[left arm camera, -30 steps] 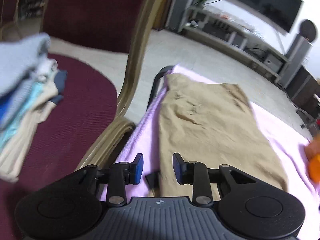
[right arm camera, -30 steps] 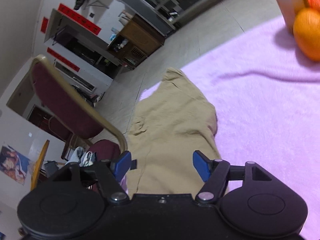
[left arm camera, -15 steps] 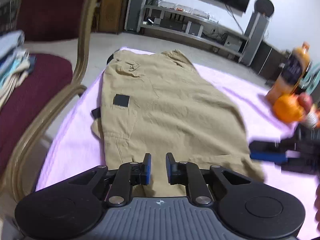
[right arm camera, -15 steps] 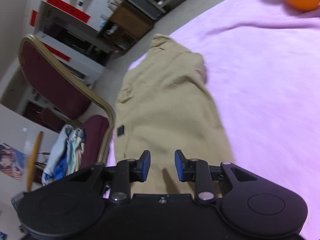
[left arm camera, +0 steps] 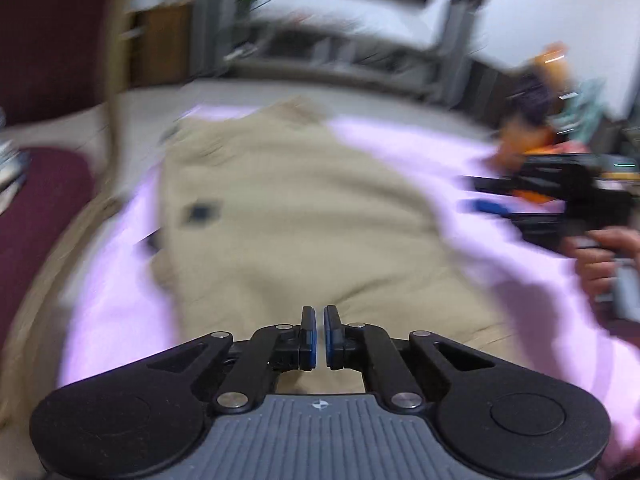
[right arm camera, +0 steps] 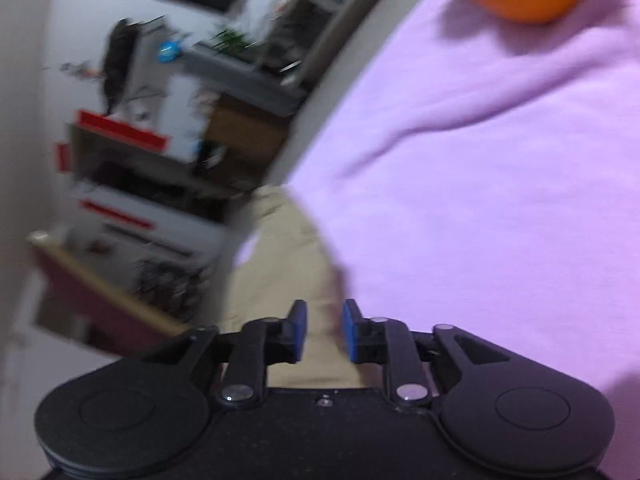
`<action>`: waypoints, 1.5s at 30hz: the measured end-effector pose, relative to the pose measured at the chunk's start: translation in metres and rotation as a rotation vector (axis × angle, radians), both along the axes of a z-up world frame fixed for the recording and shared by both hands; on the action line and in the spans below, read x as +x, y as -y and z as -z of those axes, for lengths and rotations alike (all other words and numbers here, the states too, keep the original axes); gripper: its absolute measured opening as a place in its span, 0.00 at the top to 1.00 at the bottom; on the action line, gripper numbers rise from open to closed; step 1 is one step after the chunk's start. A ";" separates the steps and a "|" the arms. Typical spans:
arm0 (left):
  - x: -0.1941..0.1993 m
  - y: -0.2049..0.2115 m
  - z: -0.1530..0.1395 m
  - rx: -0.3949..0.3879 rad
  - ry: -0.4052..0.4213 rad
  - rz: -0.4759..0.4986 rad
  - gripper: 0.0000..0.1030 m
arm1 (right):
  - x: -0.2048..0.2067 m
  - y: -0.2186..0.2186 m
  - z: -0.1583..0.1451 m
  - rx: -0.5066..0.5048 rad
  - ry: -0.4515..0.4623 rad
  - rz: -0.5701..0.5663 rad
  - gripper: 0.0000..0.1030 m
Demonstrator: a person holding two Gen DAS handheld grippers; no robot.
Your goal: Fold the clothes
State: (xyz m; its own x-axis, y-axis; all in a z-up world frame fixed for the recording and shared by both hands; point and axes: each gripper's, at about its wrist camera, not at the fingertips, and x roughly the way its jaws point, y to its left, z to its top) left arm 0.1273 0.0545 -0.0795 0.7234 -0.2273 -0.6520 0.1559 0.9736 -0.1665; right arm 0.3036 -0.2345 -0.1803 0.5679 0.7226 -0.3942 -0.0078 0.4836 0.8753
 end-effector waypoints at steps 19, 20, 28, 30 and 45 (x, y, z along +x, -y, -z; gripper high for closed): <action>0.011 0.038 0.048 0.007 -0.202 0.230 0.95 | 0.099 -0.070 0.030 -0.126 0.092 -0.151 1.00; 0.012 0.038 0.049 0.012 -0.204 0.238 0.95 | 0.093 -0.061 0.021 -0.220 0.131 -0.040 0.99; 0.016 0.014 0.011 -0.041 -0.076 0.198 0.93 | 0.057 -0.004 -0.004 -0.180 0.065 0.082 0.76; 0.026 -0.011 0.000 -0.085 -0.034 0.063 0.86 | 0.054 -0.009 -0.012 -0.146 0.066 0.033 0.76; 0.049 -0.077 0.033 0.023 -0.182 -0.354 0.88 | -0.052 -0.043 0.002 -0.280 -0.144 -0.210 1.00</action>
State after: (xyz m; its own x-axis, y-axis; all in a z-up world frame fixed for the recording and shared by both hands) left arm 0.1768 0.1317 -0.1124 0.6264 0.0313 -0.7789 -0.2201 0.9656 -0.1381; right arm 0.2518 -0.1917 -0.1822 0.3430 0.6699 -0.6585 -0.0182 0.7056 0.7084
